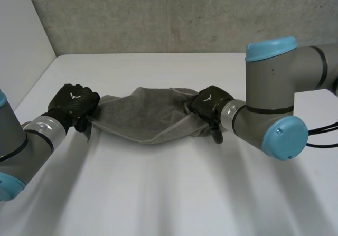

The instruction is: Fold the towel.

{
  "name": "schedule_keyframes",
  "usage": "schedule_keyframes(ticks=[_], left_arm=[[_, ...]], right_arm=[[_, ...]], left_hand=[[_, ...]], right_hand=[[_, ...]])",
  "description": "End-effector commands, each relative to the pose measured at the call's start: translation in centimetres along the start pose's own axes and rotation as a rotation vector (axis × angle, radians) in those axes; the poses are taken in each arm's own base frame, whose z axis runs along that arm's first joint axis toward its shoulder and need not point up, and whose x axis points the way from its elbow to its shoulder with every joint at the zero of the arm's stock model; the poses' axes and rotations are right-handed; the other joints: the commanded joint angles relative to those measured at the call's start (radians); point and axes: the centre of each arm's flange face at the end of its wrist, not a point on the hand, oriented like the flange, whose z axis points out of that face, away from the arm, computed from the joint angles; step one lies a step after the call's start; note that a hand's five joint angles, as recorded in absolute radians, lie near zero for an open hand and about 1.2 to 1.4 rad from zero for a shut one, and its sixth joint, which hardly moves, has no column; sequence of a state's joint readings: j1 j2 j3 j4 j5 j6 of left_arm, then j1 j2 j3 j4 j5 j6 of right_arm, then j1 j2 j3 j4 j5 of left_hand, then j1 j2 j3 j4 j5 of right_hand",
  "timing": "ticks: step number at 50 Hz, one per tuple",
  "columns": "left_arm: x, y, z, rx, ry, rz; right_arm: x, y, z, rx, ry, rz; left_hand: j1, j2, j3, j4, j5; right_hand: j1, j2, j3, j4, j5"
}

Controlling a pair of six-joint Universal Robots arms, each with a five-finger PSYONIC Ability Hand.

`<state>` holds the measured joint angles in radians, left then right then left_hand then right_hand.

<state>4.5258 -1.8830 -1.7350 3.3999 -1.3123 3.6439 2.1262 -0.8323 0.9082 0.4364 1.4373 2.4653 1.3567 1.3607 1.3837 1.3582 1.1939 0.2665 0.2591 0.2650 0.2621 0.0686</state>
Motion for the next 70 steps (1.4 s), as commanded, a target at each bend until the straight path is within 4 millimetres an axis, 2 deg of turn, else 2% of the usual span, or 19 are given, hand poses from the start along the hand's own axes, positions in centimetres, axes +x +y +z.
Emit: schedule_keyframes(ticks=[1,9,17,23,28,31,37,45,46,48,49,50,54,57,58,60,66,68,70], left_arm=[[0.0,0.0,-0.1,-0.001,-0.002,-0.002],[0.2,0.4,-0.4,-0.015,0.003,-0.009],[0.4,0.5,-0.6,-0.019,0.008,-0.009],[0.3,0.3,-0.6,-0.012,0.005,-0.007],[0.1,0.2,-0.6,-0.011,0.001,-0.007],[0.1,0.2,-0.6,-0.011,0.001,-0.007],[0.3,0.4,-0.6,-0.015,0.006,-0.008],[0.1,0.4,-0.5,-0.016,0.000,-0.009],[0.0,0.4,-0.5,-0.015,-0.002,-0.009],[-0.1,0.4,-0.5,-0.015,-0.004,-0.009],[-0.1,0.4,-0.5,-0.015,-0.004,-0.009],[-0.1,0.3,-0.4,-0.012,-0.005,-0.008],[-0.2,0.2,-0.4,-0.010,-0.007,-0.007],[-0.4,-0.1,-0.3,0.002,-0.013,-0.004],[-0.4,-0.1,-0.3,0.002,-0.013,-0.004],[-0.5,-0.3,-0.2,0.008,-0.017,-0.002],[-0.7,-0.7,-0.2,0.020,-0.027,0.000],[-0.7,-0.9,-0.2,0.022,-0.028,0.002],[-0.7,-0.9,-0.2,0.021,-0.027,0.002]], right_arm=[[1.2,-0.8,-0.4,0.067,-0.019,0.002],[2.0,-1.9,-0.4,0.183,-0.057,-0.055],[2.0,-2.9,0.1,0.272,-0.026,-0.247],[0.2,-2.4,0.9,0.303,-0.079,-0.383],[-1.5,-1.6,1.2,0.307,-0.100,-0.585],[-1.8,-1.5,1.2,0.318,-0.106,-0.623],[-3.8,-1.5,1.7,0.386,-0.158,-0.725],[-5.0,0.4,4.1,0.377,-0.147,-0.855],[-4.9,0.6,4.6,0.374,-0.133,-0.879],[-4.4,0.5,5.2,0.373,-0.104,-0.888],[-4.4,0.5,5.3,0.373,-0.104,-0.888],[-3.9,0.3,5.4,0.368,-0.080,-0.886],[-2.4,-0.6,5.6,0.355,-0.008,-0.865],[1.2,-1.9,5.4,0.336,0.113,-0.685],[1.2,-1.9,5.4,0.336,0.113,-0.684],[3.8,-3.1,3.9,0.327,0.177,-0.508],[5.5,-3.2,1.8,0.242,0.239,-0.307],[5.5,-2.0,0.2,0.098,0.254,-0.221],[5.3,-1.1,-0.5,0.020,0.245,-0.198]], left_hand=[[0.040,0.036,0.013,0.038,0.028],[0.040,0.036,0.013,0.038,0.028],[0.040,0.036,0.013,0.038,0.028],[0.040,0.036,0.013,0.038,0.028],[0.040,0.036,0.013,0.038,0.028],[0.040,0.036,0.013,0.038,0.028],[0.040,0.036,0.013,0.038,0.028],[0.040,0.036,0.013,0.038,0.028],[0.040,0.036,0.013,0.038,0.028],[0.040,0.036,0.013,0.038,0.028],[0.040,0.036,0.013,0.038,0.028],[0.040,0.036,0.013,0.038,0.028],[0.040,0.036,0.013,0.038,0.028],[0.040,0.036,0.013,0.038,0.028],[0.040,0.036,0.013,0.038,0.028],[0.040,0.036,0.013,0.038,0.028],[0.040,0.036,0.013,0.038,0.028],[0.040,0.036,0.013,0.038,0.028],[0.040,0.036,0.013,0.038,0.028]], right_hand=[[-0.070,-0.063,-0.068,-0.066,-0.047],[-0.046,-0.039,-0.045,-0.042,-0.023],[-0.029,-0.021,-0.027,-0.024,-0.005],[-0.029,-0.021,-0.027,-0.024,-0.005],[-0.035,-0.027,-0.033,-0.030,-0.011],[-0.041,-0.033,-0.039,-0.036,-0.017],[-0.029,-0.021,-0.027,-0.024,-0.005],[0.077,0.084,0.078,0.081,0.100],[0.222,0.230,0.224,0.227,0.246],[0.816,0.824,0.818,0.821,0.840],[0.820,0.827,0.821,0.824,0.843],[1.104,1.112,1.106,1.109,1.128],[1.130,1.137,1.131,1.134,1.153],[1.130,1.137,1.131,1.134,1.153],[1.130,1.137,1.131,1.134,1.153],[1.130,1.137,1.131,1.134,1.153],[1.130,1.137,1.131,1.134,1.153],[1.130,1.137,1.131,1.134,1.153],[1.130,1.137,1.131,1.134,1.153]])
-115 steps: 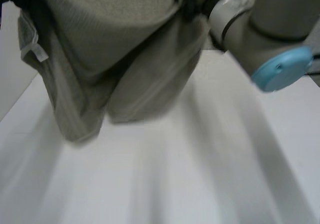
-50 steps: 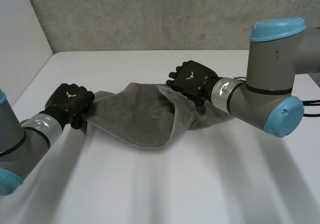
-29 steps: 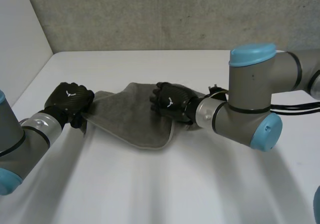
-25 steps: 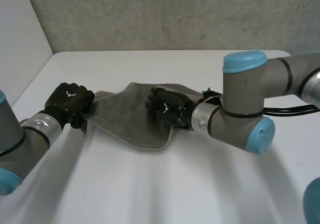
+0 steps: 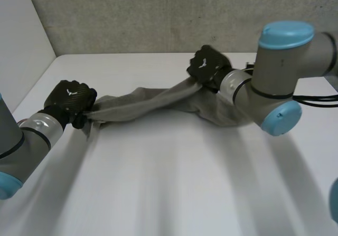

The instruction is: Fold the towel.

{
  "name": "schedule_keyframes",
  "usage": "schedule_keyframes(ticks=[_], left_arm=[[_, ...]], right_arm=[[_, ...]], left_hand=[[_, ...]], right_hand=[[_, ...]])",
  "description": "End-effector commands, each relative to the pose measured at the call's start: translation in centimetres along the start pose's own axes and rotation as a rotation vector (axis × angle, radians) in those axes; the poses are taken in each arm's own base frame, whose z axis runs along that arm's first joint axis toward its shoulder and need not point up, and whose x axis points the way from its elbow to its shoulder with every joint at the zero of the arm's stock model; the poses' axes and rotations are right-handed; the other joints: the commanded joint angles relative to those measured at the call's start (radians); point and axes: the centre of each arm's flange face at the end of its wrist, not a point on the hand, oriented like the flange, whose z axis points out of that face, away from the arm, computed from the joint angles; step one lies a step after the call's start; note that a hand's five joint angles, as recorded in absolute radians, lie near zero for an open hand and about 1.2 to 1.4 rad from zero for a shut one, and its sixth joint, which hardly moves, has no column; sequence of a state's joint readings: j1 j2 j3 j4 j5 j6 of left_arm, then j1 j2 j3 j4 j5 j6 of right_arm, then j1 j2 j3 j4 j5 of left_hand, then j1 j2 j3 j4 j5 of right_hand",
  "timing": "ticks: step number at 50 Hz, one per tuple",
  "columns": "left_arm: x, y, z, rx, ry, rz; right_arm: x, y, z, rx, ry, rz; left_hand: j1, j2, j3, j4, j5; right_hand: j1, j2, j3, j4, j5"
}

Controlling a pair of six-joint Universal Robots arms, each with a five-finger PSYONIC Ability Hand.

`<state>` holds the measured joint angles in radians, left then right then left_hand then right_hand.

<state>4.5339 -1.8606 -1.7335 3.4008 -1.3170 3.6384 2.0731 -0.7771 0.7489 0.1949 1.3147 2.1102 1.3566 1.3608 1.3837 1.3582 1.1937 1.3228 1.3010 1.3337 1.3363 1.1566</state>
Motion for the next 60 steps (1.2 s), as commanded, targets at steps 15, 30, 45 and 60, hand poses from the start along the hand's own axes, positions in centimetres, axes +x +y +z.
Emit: schedule_keyframes(ticks=[15,30,45,60], left_arm=[[0.2,-2.3,5.4,0.118,0.002,0.039],[-9.4,-22.4,6.6,1.011,-0.480,0.074],[-7.0,-11.6,8.3,0.661,-0.314,0.038],[0.6,3.7,4.2,0.240,0.000,0.286]], right_arm=[[2.8,0.4,-2.0,-0.205,0.149,0.230],[18.9,-9.8,-3.4,0.533,1.036,0.071],[8.4,-2.3,1.1,0.086,0.449,0.186],[-5.1,4.4,-1.1,-0.342,-0.120,0.259]], left_hand=[[0.040,0.035,0.013,0.038,0.028],[0.040,0.035,0.013,0.038,0.028],[0.040,0.035,0.013,0.038,0.028],[0.040,0.035,0.013,0.038,0.028]], right_hand=[[0.073,0.095,0.063,0.060,0.065],[0.073,0.095,0.063,0.060,0.065],[0.073,0.095,0.063,0.060,0.065],[0.073,0.095,0.063,0.060,0.065]])
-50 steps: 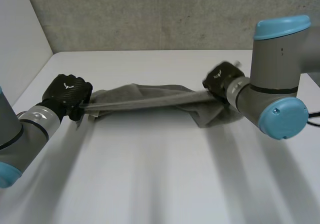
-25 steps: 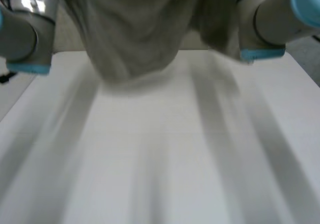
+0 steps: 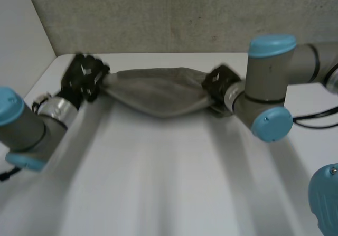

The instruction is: Fold the towel.

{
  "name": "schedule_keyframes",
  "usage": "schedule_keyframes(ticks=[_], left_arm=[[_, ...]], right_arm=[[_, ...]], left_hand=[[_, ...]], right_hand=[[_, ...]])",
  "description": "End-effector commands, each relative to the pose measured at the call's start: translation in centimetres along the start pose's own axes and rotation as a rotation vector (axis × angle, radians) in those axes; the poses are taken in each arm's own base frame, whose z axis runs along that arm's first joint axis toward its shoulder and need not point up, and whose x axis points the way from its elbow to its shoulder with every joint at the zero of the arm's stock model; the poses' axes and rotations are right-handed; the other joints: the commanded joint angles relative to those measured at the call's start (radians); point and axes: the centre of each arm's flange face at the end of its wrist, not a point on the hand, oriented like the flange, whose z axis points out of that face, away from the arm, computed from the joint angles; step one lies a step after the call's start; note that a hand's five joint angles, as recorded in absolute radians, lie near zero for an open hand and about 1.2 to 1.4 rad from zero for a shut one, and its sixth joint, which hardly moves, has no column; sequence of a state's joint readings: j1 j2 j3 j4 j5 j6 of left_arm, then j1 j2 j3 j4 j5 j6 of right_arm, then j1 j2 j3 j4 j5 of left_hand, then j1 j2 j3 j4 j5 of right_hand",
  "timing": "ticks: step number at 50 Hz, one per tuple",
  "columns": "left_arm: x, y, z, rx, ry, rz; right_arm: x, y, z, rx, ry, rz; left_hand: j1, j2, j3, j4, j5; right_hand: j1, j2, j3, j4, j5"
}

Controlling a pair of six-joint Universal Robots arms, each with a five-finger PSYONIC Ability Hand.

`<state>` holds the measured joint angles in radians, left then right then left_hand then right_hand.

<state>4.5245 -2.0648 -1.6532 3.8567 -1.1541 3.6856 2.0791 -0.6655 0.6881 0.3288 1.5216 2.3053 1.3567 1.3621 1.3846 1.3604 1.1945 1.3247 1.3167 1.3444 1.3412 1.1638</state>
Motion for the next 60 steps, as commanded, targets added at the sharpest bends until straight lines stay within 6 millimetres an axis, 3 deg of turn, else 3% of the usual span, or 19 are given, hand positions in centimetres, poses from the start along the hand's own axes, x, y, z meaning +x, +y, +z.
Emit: schedule_keyframes(ticks=[1,6,10,12,14,20,24,29,39,43,60], left_arm=[[0.7,2.7,-2.9,-0.114,0.040,0.126],[-1.5,1.7,-3.3,-0.121,-0.010,0.126],[-1.9,1.1,-3.4,-0.119,-0.015,0.088],[-2.0,0.9,-3.4,-0.118,-0.017,0.064],[-2.1,0.7,-3.4,-0.115,-0.023,0.025],[-2.2,0.7,-3.4,-0.114,-0.029,-0.003],[-2.2,0.8,-3.5,-0.117,-0.028,-0.006],[-2.0,0.9,-3.5,-0.121,-0.026,-0.007],[-1.9,1.1,-3.5,-0.127,-0.024,-0.014],[-1.7,1.1,-3.6,-0.133,-0.021,-0.021],[-1.3,1.1,-3.9,-0.149,-0.004,-0.033]], right_arm=[[-2.1,1.5,-1.1,-0.081,-0.088,0.028],[-0.2,-0.2,-2.9,-0.054,-0.048,0.115],[0.5,-0.9,-3.6,-0.042,-0.032,0.148],[0.8,-1.2,-4.0,-0.035,-0.028,0.160],[1.2,-1.4,-4.6,-0.031,-0.023,0.165],[1.3,-1.0,-4.8,-0.047,-0.025,0.165],[0.6,-0.3,-4.8,-0.068,-0.052,0.162],[0.0,0.2,-4.6,-0.078,-0.082,0.147],[0.6,1.8,-4.0,-0.100,-0.086,0.106],[0.4,3.2,-3.8,-0.144,-0.098,0.132],[-0.4,7.6,-6.5,-0.189,-0.052,0.361]], left_hand=[[0.040,0.034,0.012,0.036,0.027],[0.040,0.034,0.012,0.036,0.027],[0.040,0.034,0.012,0.036,0.027],[0.040,0.034,0.012,0.036,0.027],[0.040,0.034,0.012,0.036,0.027],[0.040,0.034,0.012,0.036,0.027],[0.040,0.034,0.012,0.036,0.027],[0.040,0.034,0.012,0.036,0.027],[0.040,0.034,0.012,0.036,0.027],[0.040,0.034,0.012,0.036,0.027],[0.040,0.034,0.012,0.036,0.027]], right_hand=[[0.072,0.080,0.052,0.055,0.058],[0.072,0.080,0.052,0.055,0.058],[0.072,0.080,0.052,0.055,0.058],[-0.013,-0.005,-0.032,-0.029,-0.026],[-0.454,-0.446,-0.474,-0.470,-0.468],[-0.559,-0.551,-0.578,-0.575,-0.572],[-0.740,-0.732,-0.760,-0.757,-0.754],[-0.776,-0.768,-0.795,-0.792,-0.789],[-0.796,-0.788,-0.816,-0.813,-0.810],[-0.796,-0.788,-0.816,-0.813,-0.810],[-0.802,-0.794,-0.822,-0.819,-0.816]])
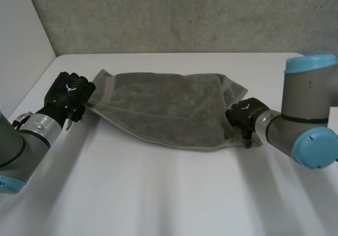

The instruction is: Fold the towel.

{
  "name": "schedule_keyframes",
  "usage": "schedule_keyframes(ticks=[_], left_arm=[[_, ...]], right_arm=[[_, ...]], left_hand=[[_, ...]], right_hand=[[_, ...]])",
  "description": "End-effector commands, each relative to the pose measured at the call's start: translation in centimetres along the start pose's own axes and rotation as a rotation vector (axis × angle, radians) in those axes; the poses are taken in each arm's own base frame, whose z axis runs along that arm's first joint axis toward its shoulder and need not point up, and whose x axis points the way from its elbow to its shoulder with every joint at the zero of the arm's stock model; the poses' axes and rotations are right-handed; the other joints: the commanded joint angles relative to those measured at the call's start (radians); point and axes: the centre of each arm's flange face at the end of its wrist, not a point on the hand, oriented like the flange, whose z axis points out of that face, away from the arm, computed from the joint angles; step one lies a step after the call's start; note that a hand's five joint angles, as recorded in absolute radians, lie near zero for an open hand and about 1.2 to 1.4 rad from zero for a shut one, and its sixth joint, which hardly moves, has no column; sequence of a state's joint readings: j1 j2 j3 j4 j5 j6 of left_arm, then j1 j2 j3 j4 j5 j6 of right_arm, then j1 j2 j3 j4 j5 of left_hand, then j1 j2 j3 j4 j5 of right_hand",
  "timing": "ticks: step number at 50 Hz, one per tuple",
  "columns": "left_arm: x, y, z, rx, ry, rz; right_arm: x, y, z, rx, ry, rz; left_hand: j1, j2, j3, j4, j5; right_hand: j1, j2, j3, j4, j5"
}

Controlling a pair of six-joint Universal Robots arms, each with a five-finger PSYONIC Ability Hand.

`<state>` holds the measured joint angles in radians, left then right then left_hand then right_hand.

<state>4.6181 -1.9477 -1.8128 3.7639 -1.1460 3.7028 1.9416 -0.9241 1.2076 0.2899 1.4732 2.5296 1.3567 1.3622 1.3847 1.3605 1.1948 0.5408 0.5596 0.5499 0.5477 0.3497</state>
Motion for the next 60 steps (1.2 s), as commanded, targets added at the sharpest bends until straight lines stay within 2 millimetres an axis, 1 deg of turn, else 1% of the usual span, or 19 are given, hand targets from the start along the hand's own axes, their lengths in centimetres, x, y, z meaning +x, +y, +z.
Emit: schedule_keyframes(ticks=[1,18,29,31,34,36,37,39,40,42,45,47,48,50,51,53,56,58,60], left_arm=[[0.1,-0.2,0.0,0.004,0.004,-0.001],[0.4,-0.3,-0.1,0.003,0.010,-0.003],[0.1,-0.2,0.0,0.002,0.004,-0.044],[-0.1,-0.3,0.0,0.003,-0.002,-0.055],[-0.2,-0.2,0.0,0.001,-0.003,-0.058],[-0.2,-0.3,-0.1,0.003,-0.005,-0.059],[-0.2,-0.3,-0.1,0.003,-0.005,-0.059],[-0.5,-0.7,0.0,0.014,-0.011,-0.053],[-0.5,-0.7,0.0,0.014,-0.011,-0.053],[-1.2,-2.0,-0.2,0.037,-0.024,-0.041],[-1.6,-2.9,-0.4,0.047,-0.030,-0.036],[-2.3,-4.6,-1.1,0.050,-0.032,-0.034],[-2.3,-4.6,-1.1,0.050,-0.032,-0.034],[-3.6,-6.8,-1.9,0.051,-0.060,-0.039],[-3.6,-6.8,-1.9,0.051,-0.060,-0.039],[-5.0,-9.0,-2.8,0.055,-0.103,-0.069],[-5.6,-10.1,-3.1,0.065,-0.120,-0.081],[-6.6,-12.0,-3.7,0.096,-0.144,-0.096],[-6.9,-12.8,-4.0,0.114,-0.153,-0.095]], right_arm=[[-0.3,2.0,-0.5,0.036,0.026,0.066],[-1.6,2.6,0.8,0.098,-0.003,0.178],[-1.9,3.2,2.6,0.093,-0.005,0.170],[-1.3,3.0,2.6,0.100,0.012,0.174],[-0.9,2.7,2.4,0.110,0.019,0.175],[0.5,0.8,1.2,0.174,0.057,0.178],[0.5,0.8,1.2,0.175,0.057,0.178],[2.7,-1.1,-0.5,0.244,0.121,0.175],[2.7,-1.1,-0.5,0.244,0.122,0.175],[4.9,-3.6,-2.8,0.329,0.187,0.158],[5.7,-5.0,-4.3,0.377,0.220,0.142],[7.2,-7.3,-7.1,0.448,0.273,0.125],[7.2,-7.3,-7.2,0.448,0.273,0.125],[7.8,-8.9,-10.0,0.476,0.288,0.108],[7.8,-8.9,-10.0,0.476,0.288,0.107],[9.0,-10.5,-13.0,0.495,0.324,0.082],[9.3,-11.1,-14.1,0.487,0.330,0.061],[9.9,-12.1,-15.8,0.464,0.349,0.025],[10.2,-12.6,-16.5,0.464,0.357,0.011]], left_hand=[[0.040,0.034,0.012,0.036,0.027],[0.040,0.034,0.012,0.036,0.027],[0.040,0.034,0.012,0.036,0.027],[0.040,0.034,0.012,0.036,0.027],[0.040,0.034,0.012,0.036,0.027],[0.040,0.034,0.012,0.036,0.027],[0.040,0.034,0.012,0.036,0.027],[0.040,0.034,0.012,0.036,0.027],[0.040,0.034,0.012,0.036,0.027],[0.040,0.034,0.012,0.036,0.027],[0.040,0.034,0.012,0.036,0.027],[0.040,0.034,0.012,0.036,0.027],[0.040,0.034,0.012,0.036,0.027],[0.040,0.034,0.012,0.036,0.027],[0.040,0.034,0.012,0.036,0.027],[0.040,0.034,0.012,0.036,0.027],[0.040,0.034,0.012,0.036,0.027],[0.040,0.034,0.012,0.036,0.027],[0.040,0.034,0.012,0.036,0.027]], right_hand=[[-0.010,-0.028,-0.019,-0.017,0.007],[0.032,0.013,0.022,0.025,0.048],[0.443,0.424,0.433,0.436,0.459],[0.851,0.833,0.842,0.844,0.868],[0.855,0.837,0.846,0.849,0.872],[0.855,0.837,0.846,0.849,0.872],[0.855,0.837,0.846,0.849,0.872],[0.855,0.837,0.846,0.849,0.872],[0.855,0.837,0.846,0.849,0.872],[0.855,0.837,0.846,0.849,0.872],[0.855,0.837,0.846,0.849,0.872],[0.855,0.837,0.846,0.849,0.872],[0.855,0.837,0.846,0.849,0.872],[0.855,0.837,0.846,0.849,0.872],[0.855,0.837,0.846,0.849,0.872],[0.855,0.837,0.846,0.849,0.872],[0.855,0.837,0.846,0.849,0.872],[0.855,0.837,0.846,0.849,0.872],[0.855,0.837,0.846,0.849,0.872]])
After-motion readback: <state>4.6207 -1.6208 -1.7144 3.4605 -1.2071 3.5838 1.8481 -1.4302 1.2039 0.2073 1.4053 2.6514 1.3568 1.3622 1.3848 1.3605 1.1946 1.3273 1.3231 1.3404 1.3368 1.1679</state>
